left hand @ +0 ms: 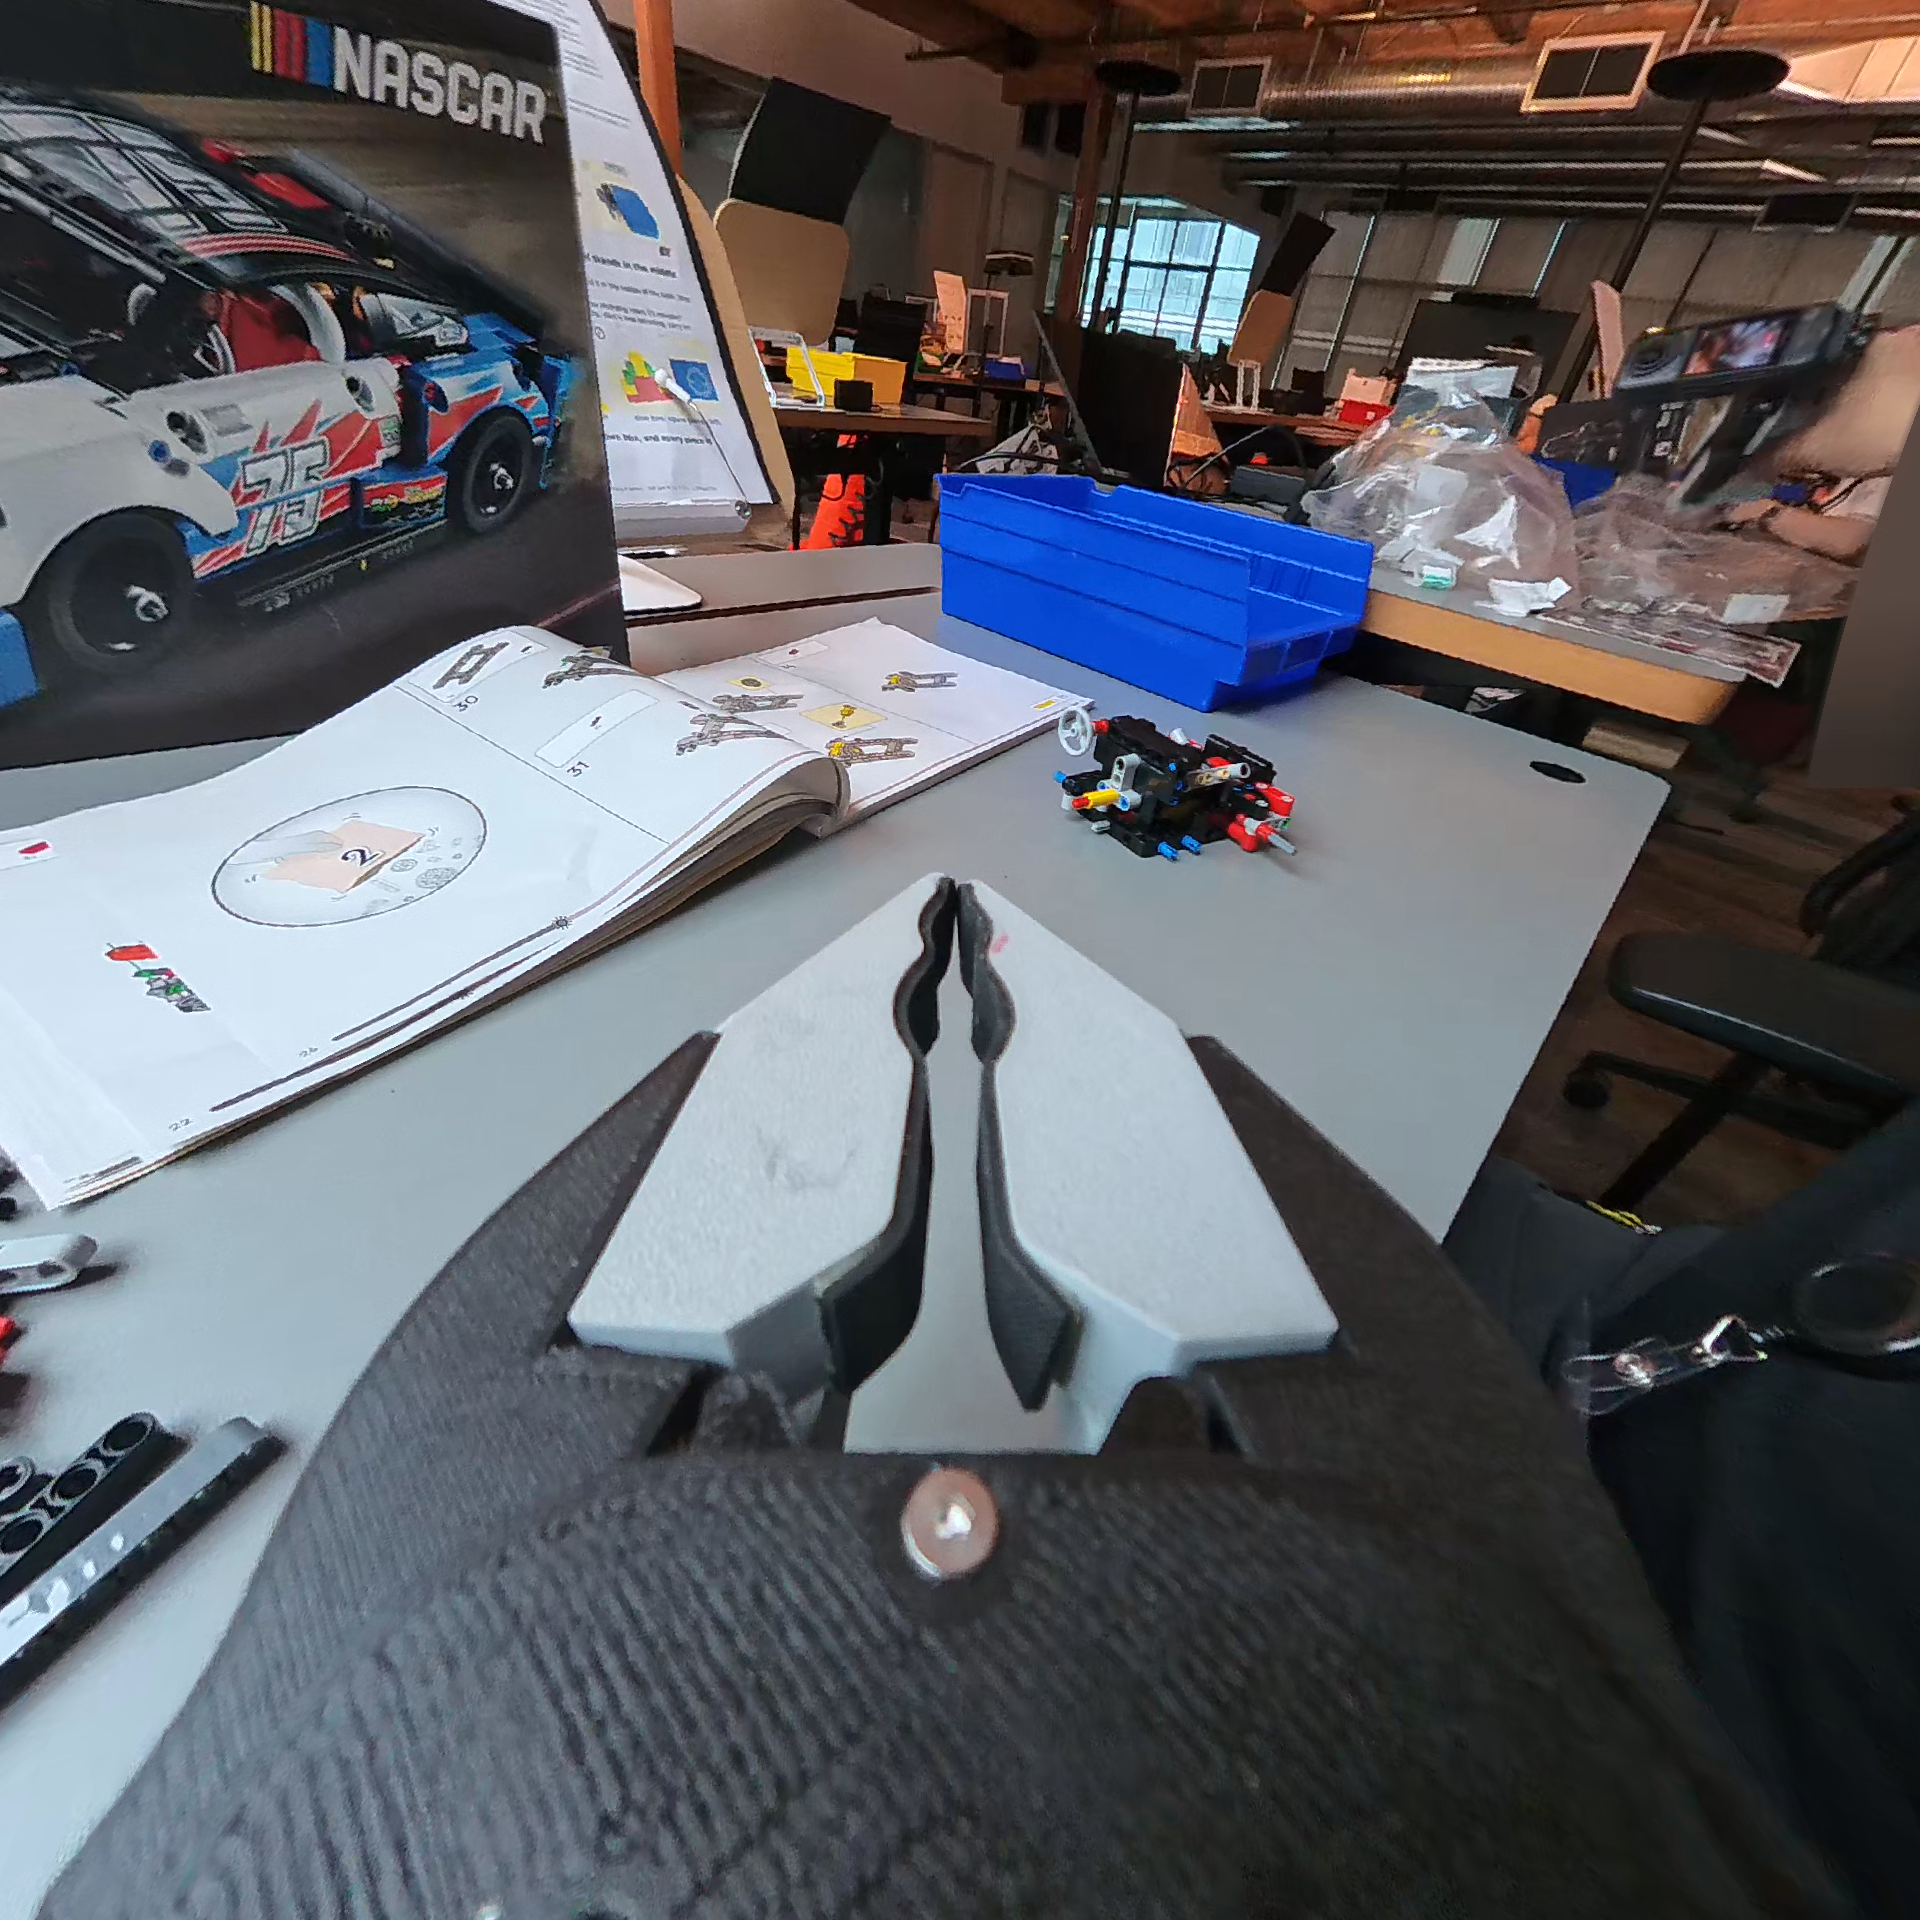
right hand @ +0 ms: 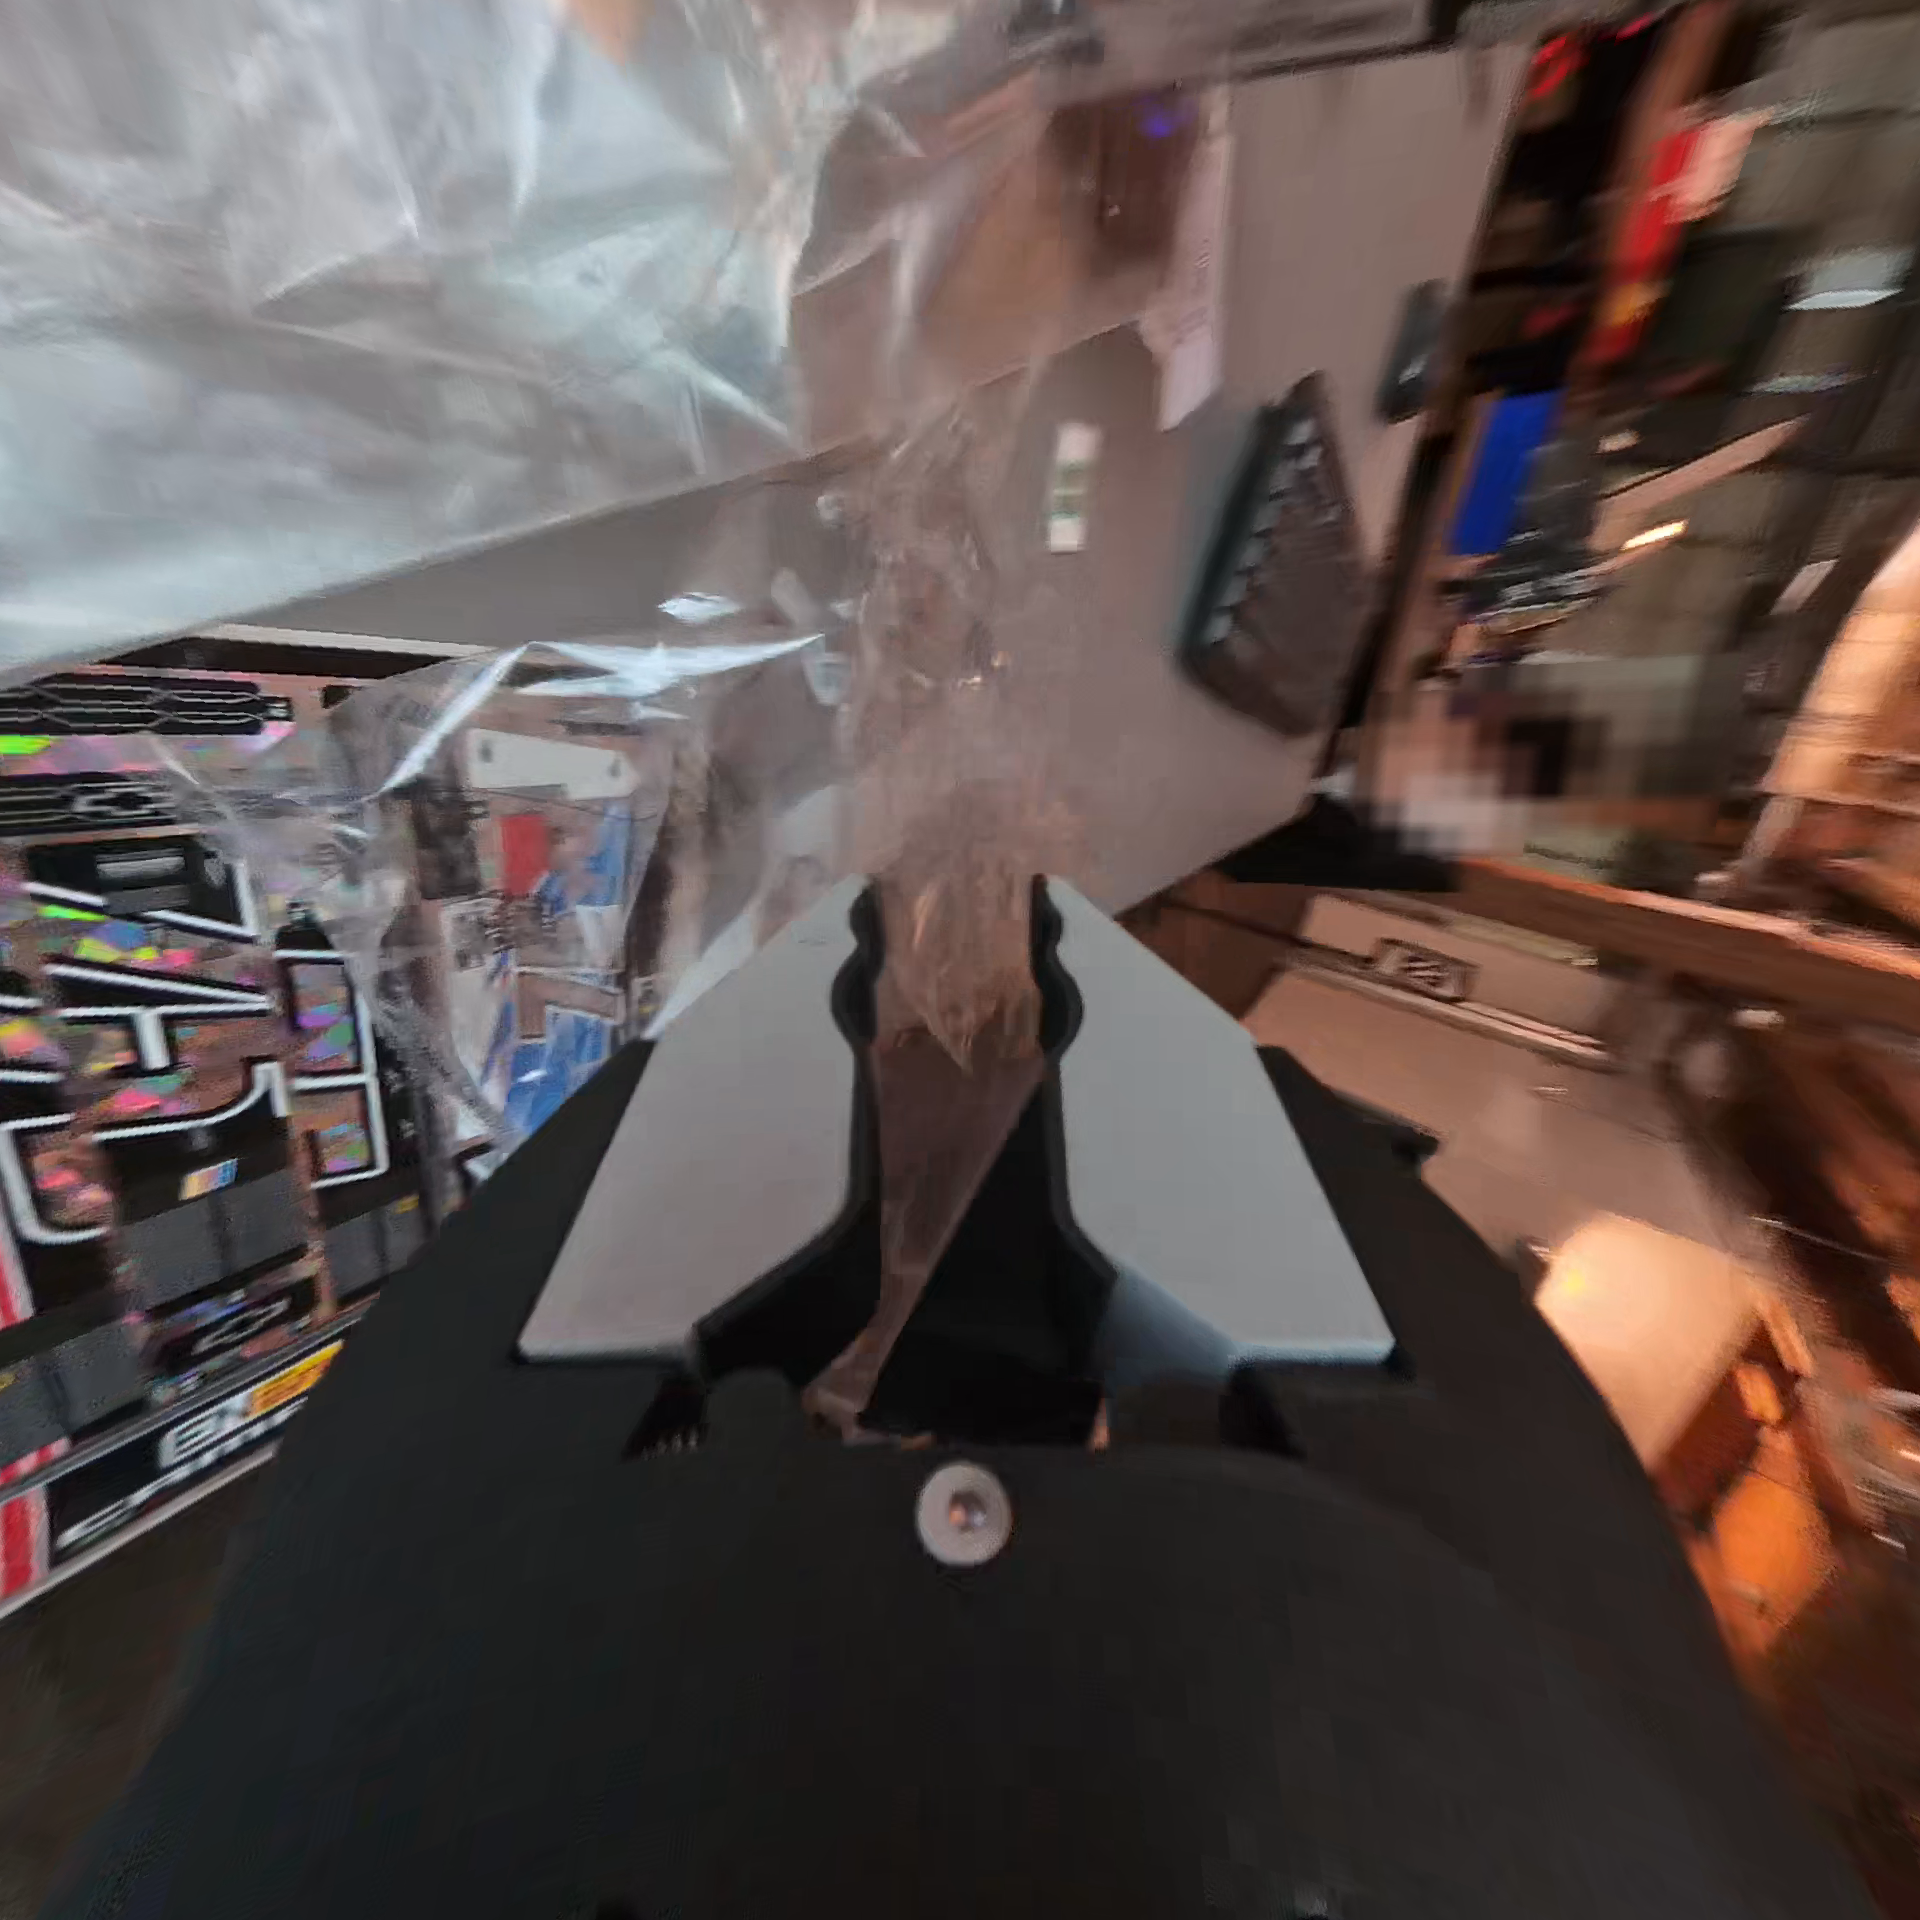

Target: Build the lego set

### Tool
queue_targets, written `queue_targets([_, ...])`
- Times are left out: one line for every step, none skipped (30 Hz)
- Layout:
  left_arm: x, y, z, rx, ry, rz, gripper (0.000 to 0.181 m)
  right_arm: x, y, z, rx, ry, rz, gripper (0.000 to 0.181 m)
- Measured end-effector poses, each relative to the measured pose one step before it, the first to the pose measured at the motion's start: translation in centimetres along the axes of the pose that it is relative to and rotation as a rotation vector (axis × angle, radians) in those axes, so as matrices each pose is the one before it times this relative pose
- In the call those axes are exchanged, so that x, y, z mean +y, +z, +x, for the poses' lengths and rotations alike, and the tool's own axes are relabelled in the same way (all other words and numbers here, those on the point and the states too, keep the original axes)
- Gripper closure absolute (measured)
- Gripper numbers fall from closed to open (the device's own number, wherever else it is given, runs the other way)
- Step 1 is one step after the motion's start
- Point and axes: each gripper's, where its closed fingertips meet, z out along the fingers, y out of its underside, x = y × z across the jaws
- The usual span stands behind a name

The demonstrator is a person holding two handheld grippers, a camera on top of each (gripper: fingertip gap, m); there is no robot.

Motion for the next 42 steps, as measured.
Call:
queue_targets([-0.013,-0.014,-0.024,0.0018,-0.0042,0.0010,0.181,0.036,0.080,-0.321,-0.0576,0.0235,-0.0007,0.152])
queue_targets([-0.011,-0.010,0.027,0.0034,-0.0010,0.0006,0.181,-0.254,-0.293,-0.165,-0.0479,0.0260,0.0234,0.153])
queue_targets([-0.020,-0.021,0.056,0.0026,0.0023,0.0020,0.181,-0.384,-0.531,0.127,-0.0269,0.0290,0.0345,0.154])
queue_targets([-0.020,-0.025,0.058,0.0003,0.0044,0.0024,0.181,-0.316,-0.589,-0.075,-0.0351,0.0245,0.0287,0.153])
queue_targets([-0.017,-0.013,0.036,0.0001,0.0043,0.0011,0.181,-0.161,-0.566,-0.291,-0.0447,0.0162,0.0143,0.152])
queue_targets([0.019,0.014,0.039,0.0007,0.0028,-0.0010,0.181,0.014,-0.579,0.242,-0.0064,0.0137,0.0019,0.148])
queue_targets([0.035,0.024,0.041,0.0025,0.0011,-0.0026,0.181,0.065,-0.669,0.464,0.0083,0.0131,0.0002,0.146])
queue_targets([0.034,0.024,0.043,0.0032,0.0002,-0.0026,0.181,-0.116,-0.775,0.273,-0.0038,0.0163,0.0115,0.146])
queue_targets([0.008,0.010,0.034,0.0026,0.0003,-0.0006,0.181,-0.309,-0.880,0.158,-0.0086,0.0169,0.0228,0.143])
queue_targets([-0.036,-0.036,0.022,0.0010,0.0010,0.0029,0.181,-0.425,-0.955,0.169,-0.0010,0.0155,0.0264,0.141])
queue_targets([-0.075,-0.062,0.014,-0.0003,0.0018,0.0053,0.181,-0.520,-1.038,0.099,0.0052,0.0140,0.0252,0.140])
queue_targets([-0.074,-0.077,0.012,-0.0008,0.0018,0.0061,0.181,-0.713,-1.173,-0.093,0.0076,0.0145,0.0312,0.140])
queue_targets([-0.037,-0.089,0.022,-0.0004,-0.0005,0.0025,0.181,-1.042,-1.348,-0.419,0.0029,0.0168,0.0453,0.141])
queue_targets([0.025,-0.115,-0.027,-0.0009,-0.0025,-0.0031,0.181,-1.404,-1.479,-0.950,-0.0116,0.0205,0.0646,0.142])
queue_targets([0.061,-0.193,-0.139,-0.0066,-0.0023,-0.0087,0.181,-1.772,-1.549,-1.685,-0.0390,0.0236,0.0826,0.143])
queue_targets([0.032,-0.335,-0.257,-0.0124,-0.0005,-0.0128,0.181,-2.073,-1.505,-2.487,-0.0663,0.0228,0.0983,0.143])
queue_targets([-0.062,-0.567,-0.393,-0.0197,-0.0011,-0.0105,0.176,-2.238,-1.334,-3.193,-0.0872,0.0189,0.1089,0.143])
queue_targets([-0.080,-0.796,-0.629,-0.0311,-0.0030,-0.0094,0.172,-2.196,-0.987,-3.848,-0.1077,0.0125,0.1081,0.143])
queue_targets([0.059,-1.015,-0.916,-0.0434,-0.0036,-0.0156,0.169,-1.962,-0.498,-4.285,-0.1192,0.0045,0.0964,0.144])
queue_targets([0.230,-1.218,-1.245,-0.0553,-0.0021,-0.0221,0.167,-1.690,0.011,-4.363,-0.1148,-0.0028,0.0841,0.143])
queue_targets([0.296,-1.406,-1.542,-0.0663,-0.0011,-0.0215,0.165,-1.452,0.508,-4.462,-0.1175,-0.0136,0.0781,0.140])
queue_targets([0.368,-1.551,-1.857,-0.0752,-0.0032,-0.0228,0.163,-1.208,0.970,-4.408,-0.1169,-0.0238,0.0676,0.140])
queue_targets([0.366,-1.613,-2.048,-0.0758,-0.0028,-0.0204,0.162,-0.968,1.427,-3.988,-0.1015,-0.0289,0.0510,0.140])
queue_targets([0.383,-1.587,-2.240,-0.0774,0.0000,-0.0182,0.160,-0.753,1.778,-3.514,-0.0877,-0.0281,0.0332,0.140])
queue_targets([0.535,-1.397,-2.432,-0.0788,-0.0027,-0.0269,0.160,-0.779,1.990,-3.334,-0.0929,-0.0212,0.0304,0.140])
queue_targets([0.662,-1.051,-2.349,-0.0676,-0.0105,-0.0357,0.157,-0.875,2.156,-3.199,-0.1031,-0.0175,0.0320,0.138])
queue_targets([0.536,-0.640,-2.009,-0.0450,-0.0075,-0.0322,0.153,-0.853,2.333,-2.794,-0.0953,-0.0161,0.0272,0.136])
queue_targets([0.434,-0.259,-1.809,-0.0363,0.0006,-0.0247,0.152,-0.775,2.485,-2.303,-0.0803,-0.0181,0.0216,0.135])
queue_targets([0.450,0.134,-1.632,-0.0305,0.0014,-0.0258,0.149,-0.601,2.581,-2.036,-0.0777,-0.0258,0.0104,0.133])
queue_targets([0.432,0.431,-1.376,-0.0193,-0.0036,-0.0321,0.144,-0.550,2.593,-1.649,-0.0677,-0.0298,0.0050,0.131])
queue_targets([0.283,0.603,-1.034,-0.0032,-0.0124,-0.0270,0.140,-0.626,2.565,-1.197,-0.0507,-0.0214,0.0097,0.132])
queue_targets([0.225,0.702,-0.658,0.0188,-0.0279,-0.0261,0.139,-0.691,2.498,-1.171,-0.0565,-0.0097,0.0135,0.133])
queue_targets([0.114,0.711,-0.179,0.0475,-0.0428,-0.0294,0.140,-0.625,2.430,-1.187,-0.0665,-0.0027,0.0085,0.133])
queue_targets([-0.023,0.665,0.090,0.0591,-0.0496,-0.0260,0.140,-0.627,2.359,-0.884,-0.0558,0.0004,0.0100,0.133])
queue_targets([0.078,0.635,0.150,0.0585,-0.0409,-0.0299,0.139,-0.578,2.253,-0.665,-0.0480,0.0003,0.0136,0.133])
queue_targets([0.373,0.646,0.062,0.0509,-0.0295,-0.0456,0.139,-0.411,2.128,-0.563,-0.0485,-0.0011,0.0077,0.134])
queue_targets([0.480,0.600,-0.125,0.0343,-0.0243,-0.0521,0.141,-0.239,1.952,-0.321,-0.0386,-0.0032,0.0008,0.134])
queue_targets([0.374,0.486,-0.259,0.0161,-0.0208,-0.0399,0.141,-0.100,1.782,-0.037,-0.0239,-0.0044,-0.0040,0.134])
queue_targets([0.388,0.445,-0.266,0.0091,-0.0174,-0.0370,0.140,-0.027,1.584,0.061,-0.0191,-0.0062,-0.0057,0.135])
queue_targets([0.475,0.438,-0.287,0.0071,-0.0131,-0.0390,0.140,0.051,1.409,0.124,-0.0150,-0.0076,-0.0075,0.136])
queue_targets([-0.033,0.254,0.068,0.0245,-0.0019,-0.0027,0.151,0.158,1.261,0.226,-0.0079,-0.0099,-0.0109,0.136])
queue_targets([-0.037,0.250,0.246,0.0326,-0.0123,0.0003,0.157,0.205,1.105,0.261,-0.0066,-0.0080,-0.0118,0.138])
